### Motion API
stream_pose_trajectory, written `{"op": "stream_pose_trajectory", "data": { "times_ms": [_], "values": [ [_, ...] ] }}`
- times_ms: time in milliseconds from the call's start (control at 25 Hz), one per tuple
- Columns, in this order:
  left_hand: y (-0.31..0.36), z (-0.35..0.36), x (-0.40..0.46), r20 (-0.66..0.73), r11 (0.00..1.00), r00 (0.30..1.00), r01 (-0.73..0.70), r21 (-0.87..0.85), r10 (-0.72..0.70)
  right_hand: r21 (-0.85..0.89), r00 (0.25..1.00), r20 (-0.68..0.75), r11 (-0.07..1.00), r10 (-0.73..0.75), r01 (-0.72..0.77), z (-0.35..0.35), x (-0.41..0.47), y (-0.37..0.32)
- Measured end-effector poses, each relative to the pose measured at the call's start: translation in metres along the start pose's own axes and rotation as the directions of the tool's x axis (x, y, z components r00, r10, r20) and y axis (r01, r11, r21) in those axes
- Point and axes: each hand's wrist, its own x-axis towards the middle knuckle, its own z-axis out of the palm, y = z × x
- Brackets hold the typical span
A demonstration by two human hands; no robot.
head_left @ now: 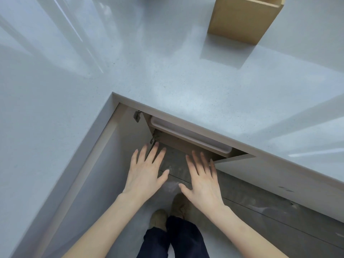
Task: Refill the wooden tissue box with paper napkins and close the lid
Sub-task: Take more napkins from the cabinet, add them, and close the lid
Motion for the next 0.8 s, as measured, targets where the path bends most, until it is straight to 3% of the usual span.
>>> {"op": "stream_pose_trajectory", "data": {
  "times_ms": [280,480,680,800],
  "values": [
    [0.002,0.010,0.031,0.013,1.000,1.000,-0.003,-0.008,0.003,-0.029,0.998,0.052,0.999,0.020,-0.019,0.006,0.021,0.018],
    [0.000,0.026,0.052,-0.011,0.986,1.000,-0.027,-0.164,0.026,0.129,0.999,0.045,0.992,-0.018,0.012,0.014,0.036,0.022],
    [-0.002,0.043,0.074,-0.051,0.984,0.998,-0.035,-0.173,0.026,0.099,0.996,0.084,0.995,-0.010,0.002,0.023,0.057,0.032],
    [-0.002,0.059,0.093,0.020,0.979,1.000,-0.016,-0.202,0.020,0.085,1.000,-0.006,0.996,-0.015,0.015,0.044,0.072,0.039]
  ]
}}
